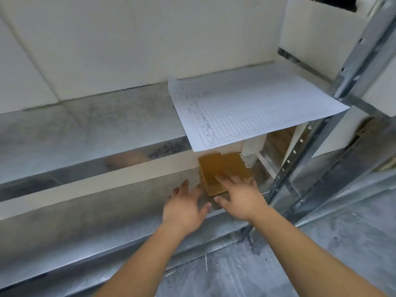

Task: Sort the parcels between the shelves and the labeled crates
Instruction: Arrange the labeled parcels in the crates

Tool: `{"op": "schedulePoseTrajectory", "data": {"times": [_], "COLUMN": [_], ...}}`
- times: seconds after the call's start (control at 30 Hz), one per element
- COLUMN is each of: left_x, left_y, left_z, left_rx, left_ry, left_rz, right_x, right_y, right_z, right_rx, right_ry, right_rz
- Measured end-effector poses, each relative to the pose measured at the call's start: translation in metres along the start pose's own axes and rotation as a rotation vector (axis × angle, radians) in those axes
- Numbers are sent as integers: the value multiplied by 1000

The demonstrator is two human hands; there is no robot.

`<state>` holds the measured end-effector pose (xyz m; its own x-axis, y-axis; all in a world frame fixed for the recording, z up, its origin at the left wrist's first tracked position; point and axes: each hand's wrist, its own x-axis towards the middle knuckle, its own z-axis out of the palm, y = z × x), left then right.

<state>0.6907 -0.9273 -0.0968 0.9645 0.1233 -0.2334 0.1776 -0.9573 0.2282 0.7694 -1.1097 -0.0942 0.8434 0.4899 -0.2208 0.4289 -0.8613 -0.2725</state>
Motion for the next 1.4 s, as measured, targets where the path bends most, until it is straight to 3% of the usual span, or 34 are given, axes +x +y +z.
{"op": "schedulePoseTrajectory", "data": {"times": [0.3,0.57,0.77,0.83,0.97,1.4], "left_x": [64,91,56,42,12,-115], "left_y": [30,26,18,12,0,-77], "left_z": [22,54,53,51,49,27], "left_rx": [-134,-423,-645,-757,-697,-722], "left_ry": [-107,47,158,147,181,512], "left_rz": [-87,-33,-157,-190,-182,-199], "right_x": [54,68,51,43,26,-19], "right_y": [41,45,34,29,9,-100], "right_z": [18,25,32,31,34,60], "right_rx": [32,251,644,634,547,717], "right_ry": [-119,27,49,-33,-115,13], "right_rz": [16,-23,36,31,-93,-436]}}
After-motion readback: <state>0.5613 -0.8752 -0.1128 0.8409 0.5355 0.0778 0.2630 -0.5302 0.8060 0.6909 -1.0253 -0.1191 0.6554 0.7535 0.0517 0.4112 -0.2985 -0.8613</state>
